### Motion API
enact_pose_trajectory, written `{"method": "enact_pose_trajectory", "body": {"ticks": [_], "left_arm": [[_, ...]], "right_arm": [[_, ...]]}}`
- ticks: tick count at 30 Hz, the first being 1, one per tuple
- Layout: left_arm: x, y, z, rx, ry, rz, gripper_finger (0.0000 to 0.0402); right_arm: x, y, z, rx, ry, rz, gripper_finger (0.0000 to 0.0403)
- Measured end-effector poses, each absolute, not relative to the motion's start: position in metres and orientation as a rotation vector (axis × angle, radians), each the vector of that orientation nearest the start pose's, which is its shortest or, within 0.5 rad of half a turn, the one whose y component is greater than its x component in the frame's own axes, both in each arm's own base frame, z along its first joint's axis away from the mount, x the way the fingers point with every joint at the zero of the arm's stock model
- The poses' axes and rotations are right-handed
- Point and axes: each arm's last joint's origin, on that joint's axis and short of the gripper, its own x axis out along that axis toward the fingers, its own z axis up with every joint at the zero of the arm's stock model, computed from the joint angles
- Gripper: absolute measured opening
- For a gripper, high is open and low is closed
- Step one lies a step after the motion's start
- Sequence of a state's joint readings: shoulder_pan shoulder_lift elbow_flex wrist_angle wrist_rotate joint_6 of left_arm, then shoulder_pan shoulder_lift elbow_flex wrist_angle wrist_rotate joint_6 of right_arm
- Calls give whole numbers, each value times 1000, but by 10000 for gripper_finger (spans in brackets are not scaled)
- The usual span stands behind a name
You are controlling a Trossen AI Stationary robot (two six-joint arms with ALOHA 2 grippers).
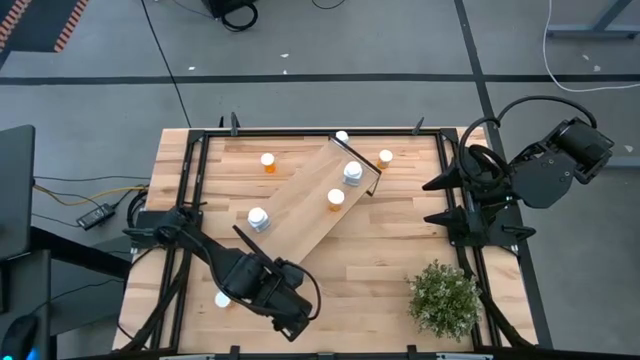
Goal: Pick and place medicine bottles onto shelf by color
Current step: Put the pill bottle on the shelf
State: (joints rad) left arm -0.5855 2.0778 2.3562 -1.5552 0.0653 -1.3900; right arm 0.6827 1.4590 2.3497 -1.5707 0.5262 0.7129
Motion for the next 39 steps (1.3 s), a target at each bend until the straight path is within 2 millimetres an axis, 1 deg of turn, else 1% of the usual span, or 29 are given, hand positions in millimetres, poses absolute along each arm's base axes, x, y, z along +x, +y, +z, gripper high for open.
{"method": "enact_pose_trajectory", "body": {"ticks": [4,9,11,14,19,25,29,33,39], "left_arm": [[322,-213,377,-840,1352,382,199],[318,-195,393,-854,1285,375,184],[319,-186,398,-821,1248,365,182],[321,-174,403,-726,1190,346,187],[331,-151,404,-580,1147,325,193],[347,-111,404,-455,1134,316,188],[354,-84,404,-370,1140,291,194],[360,-55,404,-300,1154,255,198],[364,-8,404,-221,1166,235,190]], "right_arm": [[141,96,536,306,576,-55,348],[141,96,536,306,575,-55,348],[141,96,536,306,575,-56,348],[141,96,536,306,575,-56,348],[141,96,536,323,574,-62,348],[141,96,536,333,573,-67,348],[141,96,536,350,573,-72,348],[141,96,536,375,572,-79,348],[141,96,536,417,569,-96,349]]}}
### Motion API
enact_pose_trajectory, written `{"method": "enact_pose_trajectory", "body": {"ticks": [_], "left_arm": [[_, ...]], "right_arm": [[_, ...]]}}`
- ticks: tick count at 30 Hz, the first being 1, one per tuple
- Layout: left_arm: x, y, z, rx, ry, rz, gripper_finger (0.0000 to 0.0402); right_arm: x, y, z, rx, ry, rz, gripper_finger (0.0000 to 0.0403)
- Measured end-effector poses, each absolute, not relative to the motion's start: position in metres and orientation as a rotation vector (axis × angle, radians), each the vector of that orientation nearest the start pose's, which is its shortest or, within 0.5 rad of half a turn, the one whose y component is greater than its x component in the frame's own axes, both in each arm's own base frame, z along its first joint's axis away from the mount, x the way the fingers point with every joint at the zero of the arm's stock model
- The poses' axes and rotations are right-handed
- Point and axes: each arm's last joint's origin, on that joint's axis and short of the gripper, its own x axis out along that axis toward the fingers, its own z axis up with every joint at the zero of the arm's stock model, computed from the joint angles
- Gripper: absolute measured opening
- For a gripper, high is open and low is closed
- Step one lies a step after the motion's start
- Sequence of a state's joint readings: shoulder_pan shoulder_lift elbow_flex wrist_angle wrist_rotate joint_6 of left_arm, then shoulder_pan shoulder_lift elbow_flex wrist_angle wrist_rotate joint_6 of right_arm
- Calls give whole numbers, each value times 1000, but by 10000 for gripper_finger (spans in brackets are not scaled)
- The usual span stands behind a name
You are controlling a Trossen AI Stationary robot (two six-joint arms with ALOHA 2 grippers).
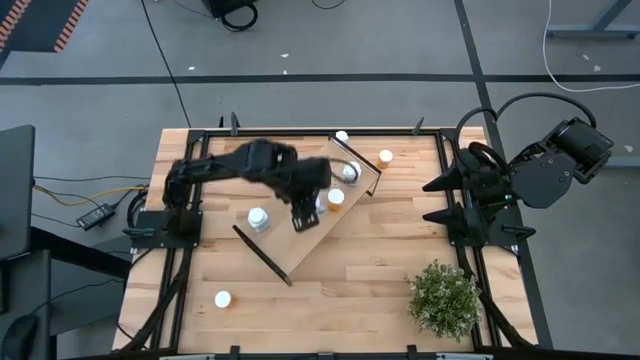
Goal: Pick and place medicine bottles onto shelf by color
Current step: Put the pill bottle on the shelf
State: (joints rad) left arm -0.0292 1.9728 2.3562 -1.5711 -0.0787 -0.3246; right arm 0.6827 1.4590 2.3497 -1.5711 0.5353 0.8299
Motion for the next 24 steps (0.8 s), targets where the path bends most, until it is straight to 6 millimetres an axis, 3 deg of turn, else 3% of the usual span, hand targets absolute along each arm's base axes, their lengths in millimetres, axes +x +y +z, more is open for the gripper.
{"method": "enact_pose_trajectory", "body": {"ticks": [12,17,21,24], "left_arm": [[358,76,402,40,1208,189,191],[353,113,397,47,1237,233,194],[356,134,384,10,1279,269,203],[362,137,374,4,1306,265,202]], "right_arm": [[147,82,538,499,408,-352,348],[153,69,538,557,368,-457,348],[160,60,537,580,357,-521,349],[166,55,536,586,372,-543,348]]}}
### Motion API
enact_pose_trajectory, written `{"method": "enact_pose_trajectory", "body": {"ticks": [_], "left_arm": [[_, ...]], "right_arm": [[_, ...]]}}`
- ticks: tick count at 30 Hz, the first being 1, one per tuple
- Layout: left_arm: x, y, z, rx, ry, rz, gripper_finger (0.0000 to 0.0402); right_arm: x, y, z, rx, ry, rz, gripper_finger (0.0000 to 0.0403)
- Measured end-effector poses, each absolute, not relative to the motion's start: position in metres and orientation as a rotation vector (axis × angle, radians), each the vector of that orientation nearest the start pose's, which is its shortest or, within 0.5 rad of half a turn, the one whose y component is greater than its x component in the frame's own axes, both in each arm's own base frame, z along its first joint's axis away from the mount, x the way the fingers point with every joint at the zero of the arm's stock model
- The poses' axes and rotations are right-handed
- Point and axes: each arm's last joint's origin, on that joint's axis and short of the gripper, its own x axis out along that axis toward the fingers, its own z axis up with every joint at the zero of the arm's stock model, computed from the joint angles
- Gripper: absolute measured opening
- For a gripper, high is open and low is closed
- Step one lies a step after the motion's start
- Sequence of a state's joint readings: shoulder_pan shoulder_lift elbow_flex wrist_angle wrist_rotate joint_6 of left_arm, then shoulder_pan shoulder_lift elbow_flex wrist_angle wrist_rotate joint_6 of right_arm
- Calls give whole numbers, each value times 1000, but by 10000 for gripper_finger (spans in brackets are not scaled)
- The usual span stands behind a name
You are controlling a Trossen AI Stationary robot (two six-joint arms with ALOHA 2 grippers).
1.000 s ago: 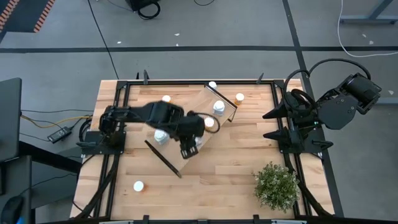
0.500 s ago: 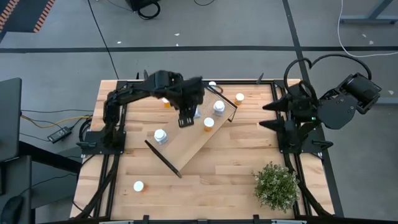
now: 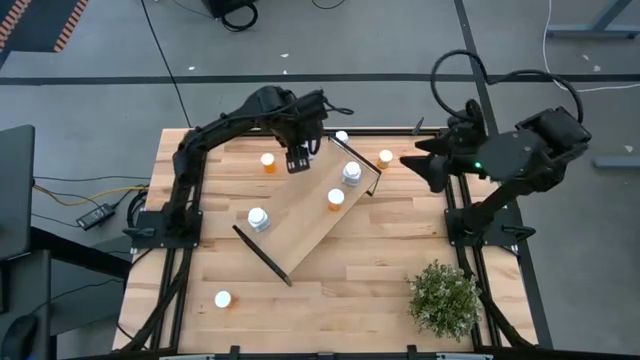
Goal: Pick and place medicine bottles onto shelf by color
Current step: Put the pill bottle on the shelf
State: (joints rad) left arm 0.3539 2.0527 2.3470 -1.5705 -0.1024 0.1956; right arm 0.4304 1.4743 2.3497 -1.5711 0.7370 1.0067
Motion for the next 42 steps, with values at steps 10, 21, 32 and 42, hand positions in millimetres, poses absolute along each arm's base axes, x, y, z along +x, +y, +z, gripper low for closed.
{"method": "enact_pose_trajectory", "body": {"ticks": [10,21,32,42], "left_arm": [[378,134,361,17,1303,248,198],[389,134,364,32,1191,265,193],[399,126,349,46,1254,228,203],[401,127,347,44,1249,230,206]], "right_arm": [[180,48,530,606,455,-523,349],[180,49,530,617,483,-488,348],[180,50,530,634,492,-477,348],[180,50,530,636,493,-476,348]]}}
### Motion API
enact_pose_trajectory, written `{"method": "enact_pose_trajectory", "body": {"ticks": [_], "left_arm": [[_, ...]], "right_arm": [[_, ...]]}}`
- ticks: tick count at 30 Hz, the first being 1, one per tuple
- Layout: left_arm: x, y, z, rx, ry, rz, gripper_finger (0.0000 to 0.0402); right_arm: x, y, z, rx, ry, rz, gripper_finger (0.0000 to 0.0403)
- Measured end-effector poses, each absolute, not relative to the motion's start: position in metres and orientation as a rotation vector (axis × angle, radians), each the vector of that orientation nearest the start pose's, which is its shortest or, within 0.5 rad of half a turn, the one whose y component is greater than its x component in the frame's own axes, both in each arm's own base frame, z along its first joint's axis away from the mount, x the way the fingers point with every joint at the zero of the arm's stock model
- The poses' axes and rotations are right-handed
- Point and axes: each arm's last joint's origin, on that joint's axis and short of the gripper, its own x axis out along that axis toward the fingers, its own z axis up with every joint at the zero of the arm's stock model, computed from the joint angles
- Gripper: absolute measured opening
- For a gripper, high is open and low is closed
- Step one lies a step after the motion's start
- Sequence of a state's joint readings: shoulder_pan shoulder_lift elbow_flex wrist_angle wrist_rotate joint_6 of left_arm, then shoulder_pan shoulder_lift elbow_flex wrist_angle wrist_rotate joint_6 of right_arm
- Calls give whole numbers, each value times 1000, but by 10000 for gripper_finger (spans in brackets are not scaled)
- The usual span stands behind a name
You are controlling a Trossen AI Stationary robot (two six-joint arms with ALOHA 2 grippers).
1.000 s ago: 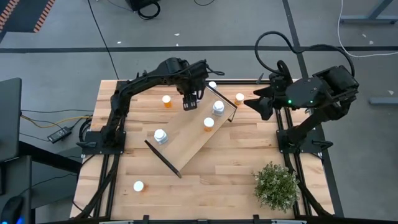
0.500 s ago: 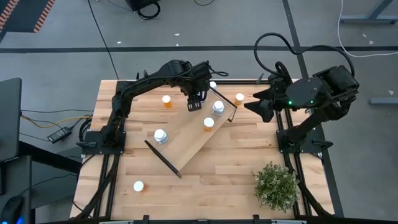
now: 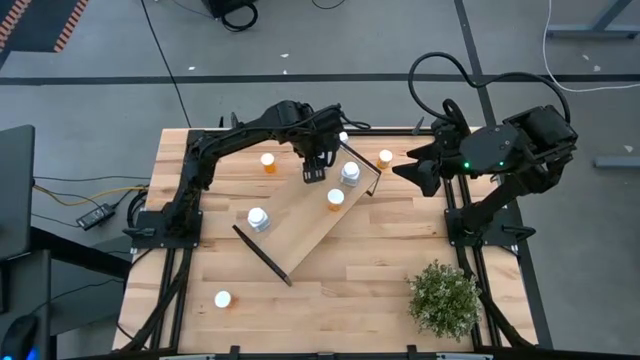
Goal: Pick and place medicine bottles onto shelf by color
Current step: Put the pill bottle on the shelf, then put the orange pill bottle on the shelf
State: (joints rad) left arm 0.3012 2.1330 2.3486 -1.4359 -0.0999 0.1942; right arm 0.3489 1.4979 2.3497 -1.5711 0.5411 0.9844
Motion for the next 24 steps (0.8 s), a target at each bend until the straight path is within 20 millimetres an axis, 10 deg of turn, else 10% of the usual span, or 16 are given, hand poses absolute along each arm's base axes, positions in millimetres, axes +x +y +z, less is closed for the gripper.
{"method": "enact_pose_trajectory", "body": {"ticks": [24], "left_arm": [[404,132,349,46,1209,291,295]], "right_arm": [[180,50,530,643,504,-461,348]]}}
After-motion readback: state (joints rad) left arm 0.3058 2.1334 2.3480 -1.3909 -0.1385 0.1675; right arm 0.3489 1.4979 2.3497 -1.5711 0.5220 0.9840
